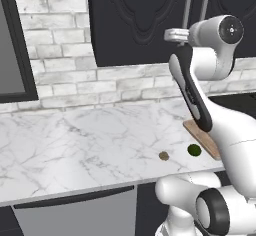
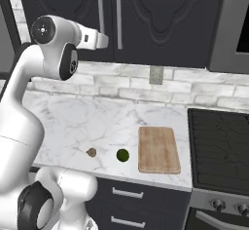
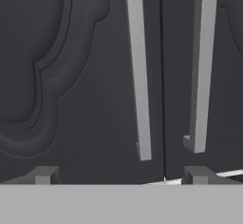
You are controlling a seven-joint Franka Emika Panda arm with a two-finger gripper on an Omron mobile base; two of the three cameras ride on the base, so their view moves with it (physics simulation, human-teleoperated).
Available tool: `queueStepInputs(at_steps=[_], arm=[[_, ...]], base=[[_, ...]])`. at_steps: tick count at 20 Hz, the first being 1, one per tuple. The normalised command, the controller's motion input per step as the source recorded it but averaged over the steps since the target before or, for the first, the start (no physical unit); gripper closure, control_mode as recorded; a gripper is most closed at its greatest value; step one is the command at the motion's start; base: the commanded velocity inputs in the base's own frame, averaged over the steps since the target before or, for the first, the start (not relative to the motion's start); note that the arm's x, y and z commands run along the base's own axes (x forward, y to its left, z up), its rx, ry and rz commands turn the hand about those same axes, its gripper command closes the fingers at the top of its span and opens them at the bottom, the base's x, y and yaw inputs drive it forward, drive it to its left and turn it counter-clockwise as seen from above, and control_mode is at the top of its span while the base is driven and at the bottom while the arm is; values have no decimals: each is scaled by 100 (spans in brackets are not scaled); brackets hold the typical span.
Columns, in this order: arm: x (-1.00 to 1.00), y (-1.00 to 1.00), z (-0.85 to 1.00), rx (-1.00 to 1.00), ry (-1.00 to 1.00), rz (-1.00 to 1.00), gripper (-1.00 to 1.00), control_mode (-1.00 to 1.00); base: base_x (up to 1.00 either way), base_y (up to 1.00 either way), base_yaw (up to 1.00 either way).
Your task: Open the cabinet. Place the bowl and condiment on the counter. Then place the lime and garlic on the cutting board.
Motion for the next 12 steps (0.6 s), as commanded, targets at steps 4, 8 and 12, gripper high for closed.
queueStepInputs(at_steps=[4, 8, 12], arm=[[29, -8, 1, 0, 0, 0, -100, -100], [37, -13, 0, 0, 0, 0, -100, -100], [40, -6, 0, 0, 0, 0, -100, -100]], base=[[0, 0, 0], [0, 0, 0], [0, 0, 0]])
